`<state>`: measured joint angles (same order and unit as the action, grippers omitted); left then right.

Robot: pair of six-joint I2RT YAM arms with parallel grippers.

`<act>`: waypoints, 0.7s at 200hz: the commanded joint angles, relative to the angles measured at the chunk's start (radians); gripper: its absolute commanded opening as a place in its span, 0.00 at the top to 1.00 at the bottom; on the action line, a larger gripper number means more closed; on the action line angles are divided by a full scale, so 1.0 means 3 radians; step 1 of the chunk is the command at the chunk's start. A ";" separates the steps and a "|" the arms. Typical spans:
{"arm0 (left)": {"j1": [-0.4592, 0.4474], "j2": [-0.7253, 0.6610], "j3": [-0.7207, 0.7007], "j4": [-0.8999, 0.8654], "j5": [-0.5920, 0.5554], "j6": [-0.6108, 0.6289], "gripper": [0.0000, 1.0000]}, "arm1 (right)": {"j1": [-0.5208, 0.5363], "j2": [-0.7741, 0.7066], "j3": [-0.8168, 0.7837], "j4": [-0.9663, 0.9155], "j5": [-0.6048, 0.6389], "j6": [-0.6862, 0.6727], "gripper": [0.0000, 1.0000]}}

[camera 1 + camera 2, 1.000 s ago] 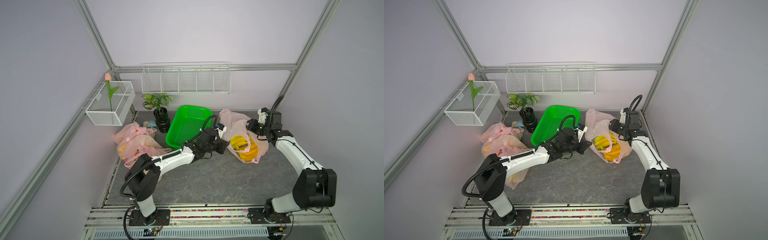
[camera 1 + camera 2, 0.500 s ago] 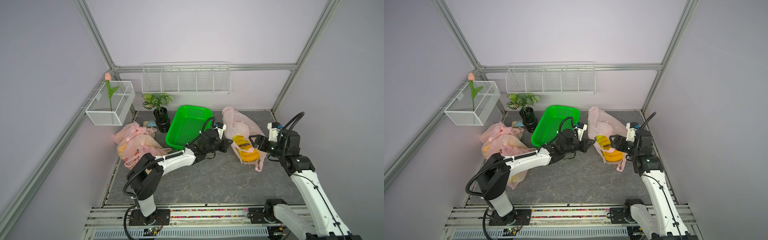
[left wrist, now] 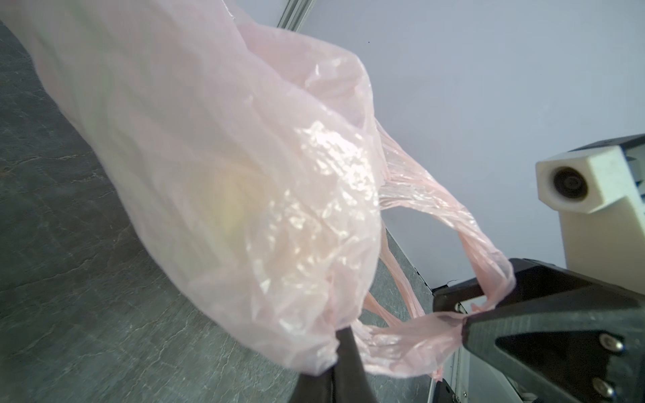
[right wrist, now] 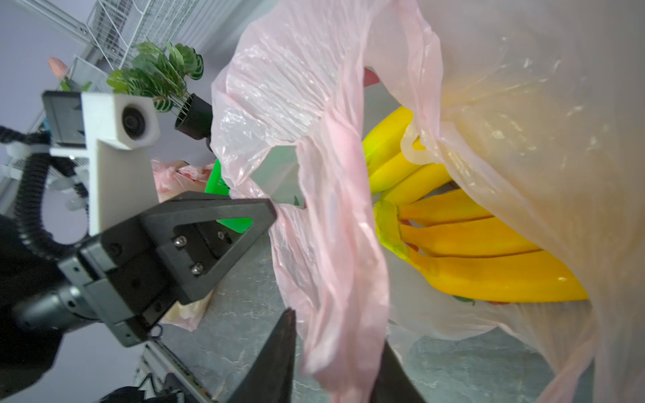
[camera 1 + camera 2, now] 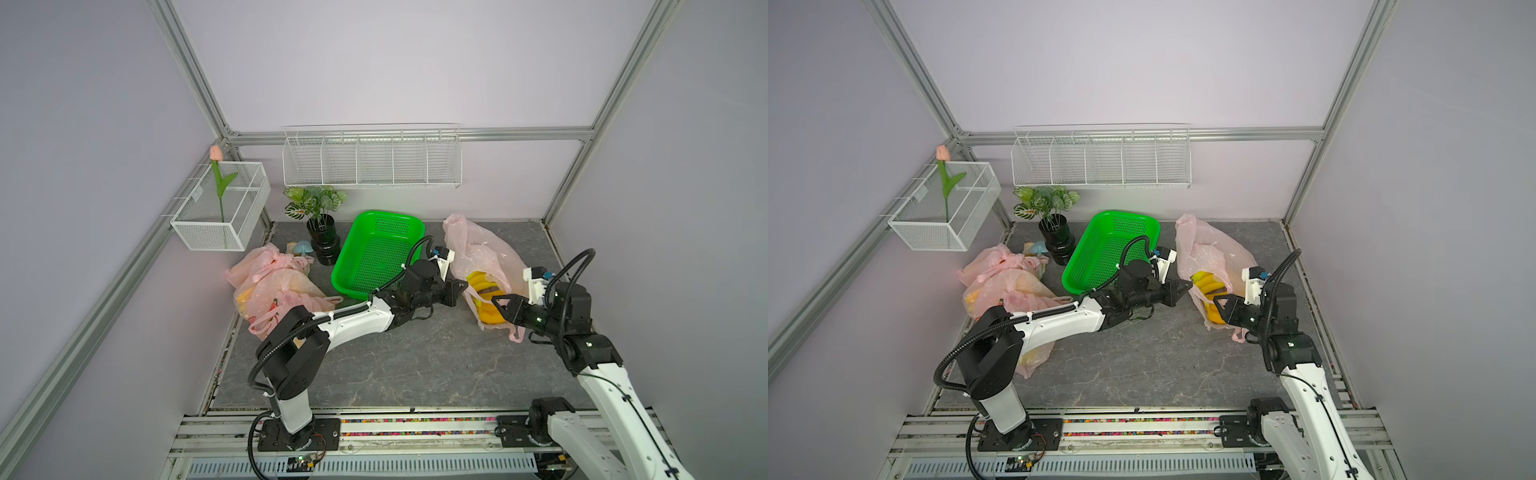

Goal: Place the banana into a plastic bag & tie a knot
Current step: Adjust the plastic bag at the center of the board.

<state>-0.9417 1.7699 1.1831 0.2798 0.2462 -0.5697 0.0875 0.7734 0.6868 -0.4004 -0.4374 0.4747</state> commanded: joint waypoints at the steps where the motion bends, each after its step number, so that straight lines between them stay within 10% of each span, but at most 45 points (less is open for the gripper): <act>1: -0.0022 -0.0017 -0.0076 0.0090 -0.0068 -0.0070 1.00 | 0.0017 -0.0004 0.0084 0.0018 -0.0050 -0.0087 0.82; 23: -0.0020 -0.0138 -0.0143 0.0015 -0.0061 0.0078 0.99 | 0.0016 0.0065 0.0412 -0.0364 0.0135 -0.0362 0.93; 76: -0.0016 -0.1028 -0.0015 -0.1424 -0.0232 0.2012 0.40 | 0.0064 0.0455 0.1418 -0.1322 0.0261 -0.0773 0.93; 140: -0.0020 -0.1063 -0.0135 -0.0231 0.0286 0.2828 0.00 | 0.0231 0.0393 0.1851 -0.1955 0.0389 -0.0983 0.93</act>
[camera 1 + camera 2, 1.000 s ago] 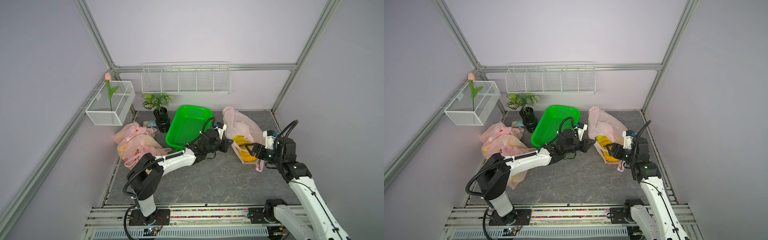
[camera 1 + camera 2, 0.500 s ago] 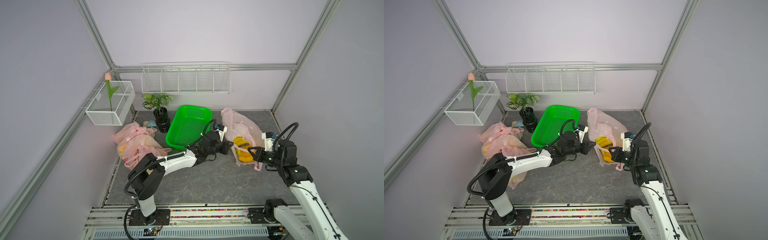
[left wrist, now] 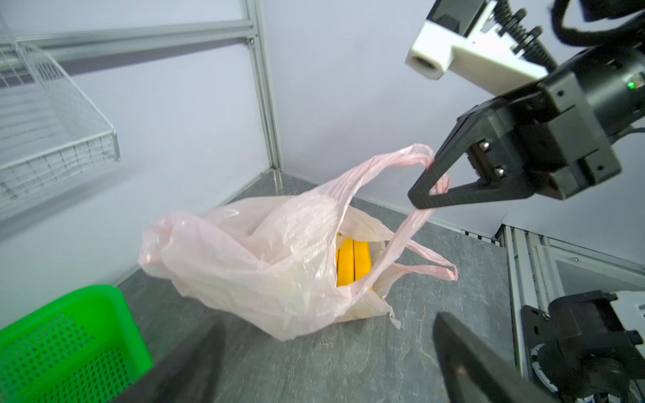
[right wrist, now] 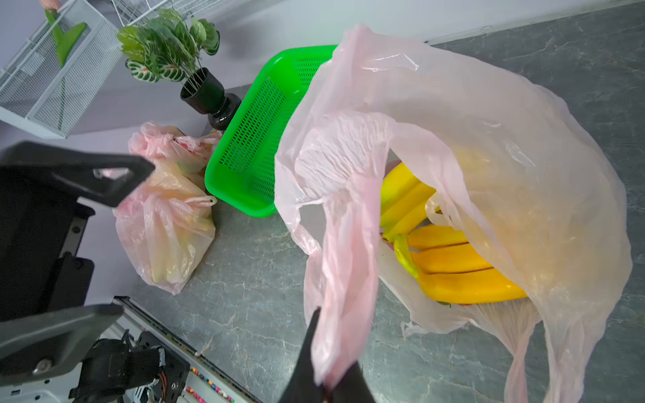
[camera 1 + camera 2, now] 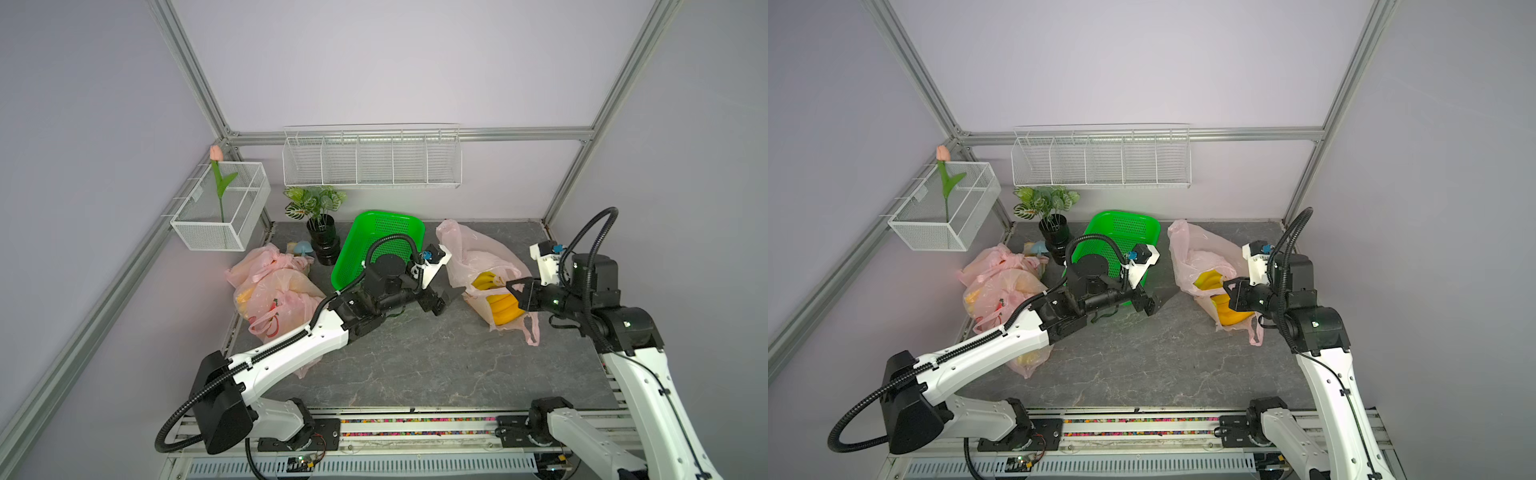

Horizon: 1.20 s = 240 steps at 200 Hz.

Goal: Place the banana into a plastic bag & tie a knot
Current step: Adjust the plastic bag at the center of the board.

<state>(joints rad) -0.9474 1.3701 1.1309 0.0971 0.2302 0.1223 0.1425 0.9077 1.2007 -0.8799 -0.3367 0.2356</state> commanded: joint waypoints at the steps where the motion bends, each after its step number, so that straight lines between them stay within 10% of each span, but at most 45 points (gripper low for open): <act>1: -0.0002 0.0285 0.0065 0.0373 0.0353 0.0533 0.00 | 0.0047 -0.0055 0.0136 -0.0359 0.0054 -0.0186 0.93; 69: -0.0279 0.1127 0.1040 -0.0131 0.0902 0.1314 0.00 | 0.0060 -0.0151 0.0061 -0.0283 -0.0153 -0.0251 0.93; 153: -0.0322 0.1689 0.1418 0.0226 0.1182 0.1128 0.10 | 0.0065 -0.0250 -0.0123 0.0049 -0.0449 -0.0134 0.93; 240: -0.0301 0.1911 0.1244 0.0434 0.0908 0.0983 0.96 | -0.0024 -0.0320 -0.0292 0.0339 -0.0445 0.0172 0.93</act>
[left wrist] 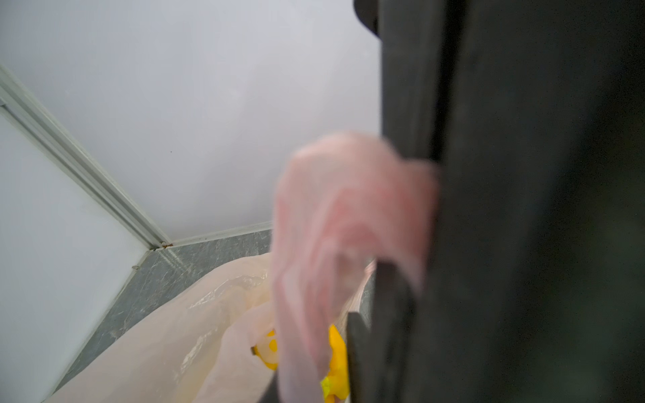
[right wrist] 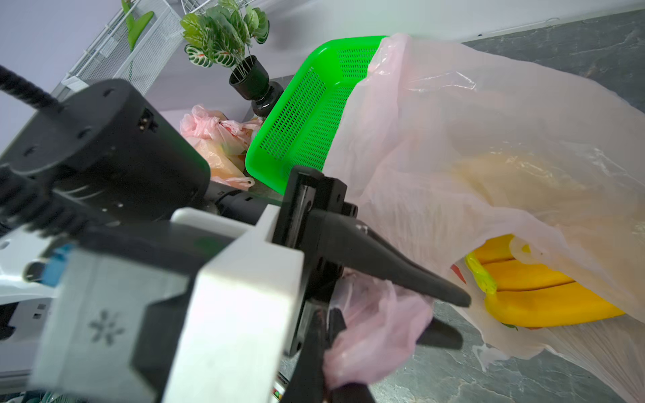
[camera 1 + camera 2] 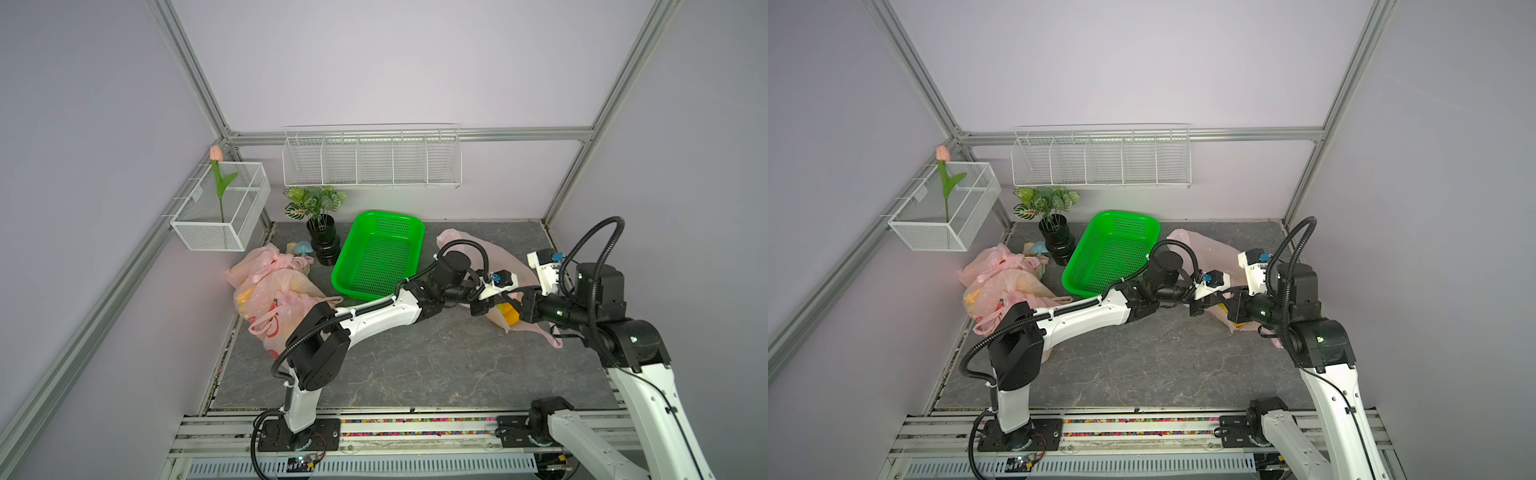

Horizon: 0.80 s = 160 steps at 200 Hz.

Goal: Place the banana into a plastic bag & tie a knot
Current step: Adjust the plastic bag at the center of the board.

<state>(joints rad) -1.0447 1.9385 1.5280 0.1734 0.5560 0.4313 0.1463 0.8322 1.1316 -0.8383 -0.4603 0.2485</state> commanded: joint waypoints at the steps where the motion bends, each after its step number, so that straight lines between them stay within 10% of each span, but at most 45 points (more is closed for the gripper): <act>1: 0.0025 0.0014 -0.0091 0.0190 -0.0185 -0.0049 0.97 | -0.0037 -0.0069 -0.0064 0.0201 -0.0029 0.0128 0.93; 84: 0.0324 -0.0267 -0.0713 0.0714 -0.0379 -0.0774 1.00 | -0.0309 0.0082 -0.0081 0.0520 0.0161 0.0359 0.93; 129: 0.0348 -0.0407 -0.0896 0.0874 -0.1438 -0.1081 1.00 | -0.0304 0.0072 -0.0171 0.0497 0.0460 0.0273 0.36; 160: 0.0348 -0.0392 -0.0753 0.0661 -0.1803 -0.1167 1.00 | -0.0296 -0.0042 -0.0395 0.0176 0.0947 0.0299 0.27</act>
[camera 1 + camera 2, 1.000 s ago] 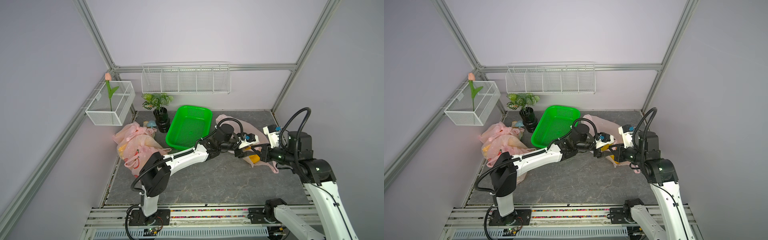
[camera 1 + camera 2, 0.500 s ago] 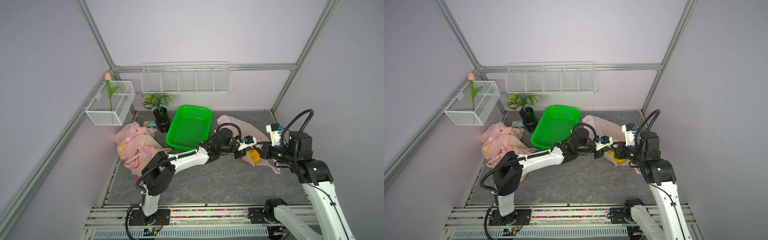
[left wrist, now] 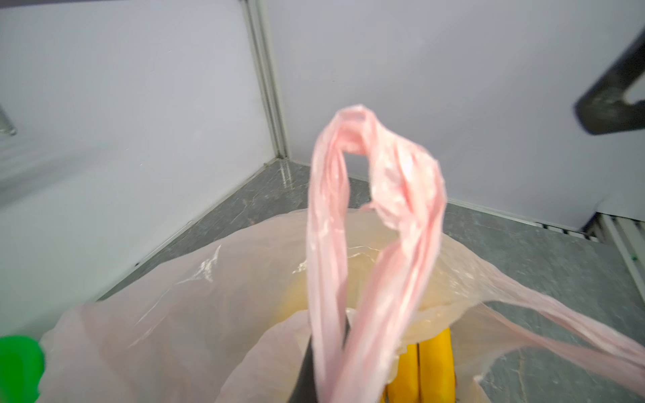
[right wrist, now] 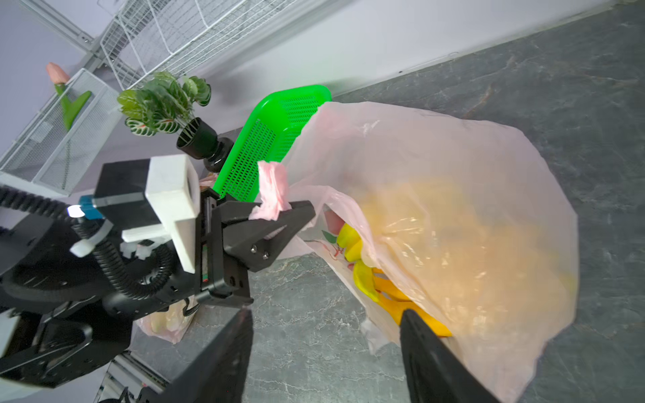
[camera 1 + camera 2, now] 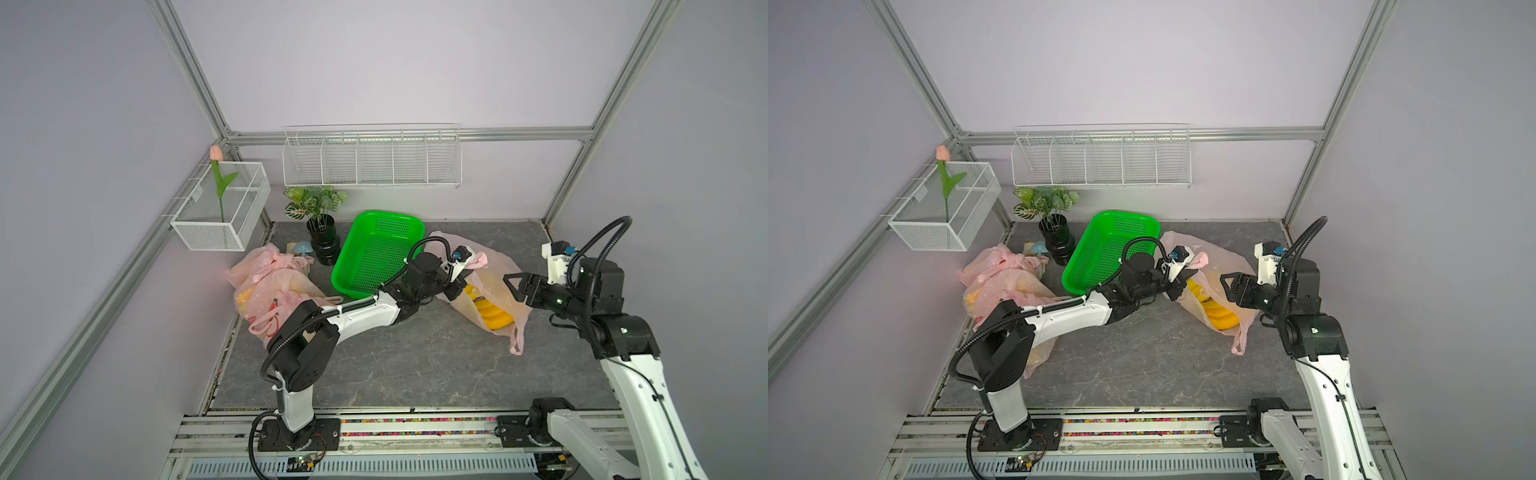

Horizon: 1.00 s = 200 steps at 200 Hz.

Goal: Place the banana into a plastic bag & tie a knot
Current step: Adjust the plastic bag at the center of the board.

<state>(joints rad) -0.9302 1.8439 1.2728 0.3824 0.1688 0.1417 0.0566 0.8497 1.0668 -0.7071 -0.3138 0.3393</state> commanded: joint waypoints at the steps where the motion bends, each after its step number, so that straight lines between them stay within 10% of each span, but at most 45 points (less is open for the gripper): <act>1: -0.0034 -0.0077 0.0098 -0.0037 -0.0522 -0.0204 1.00 | 0.0004 -0.0104 -0.0190 -0.0274 0.0476 0.0000 0.27; 54: -0.0035 -0.0096 0.0053 0.0111 -0.0697 -0.0259 1.00 | 0.0427 -0.0382 -0.0755 -0.0613 0.1143 0.0274 0.27; 200: -0.0034 -0.0179 -0.0239 0.0383 -0.0828 -0.0291 1.00 | 0.1414 -0.0242 -0.1837 0.0254 0.0956 0.1538 0.34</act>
<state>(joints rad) -0.9379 1.8187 1.2209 0.4553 -0.0605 0.0803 0.4622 0.7605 0.5354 -0.7021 -0.0093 0.7612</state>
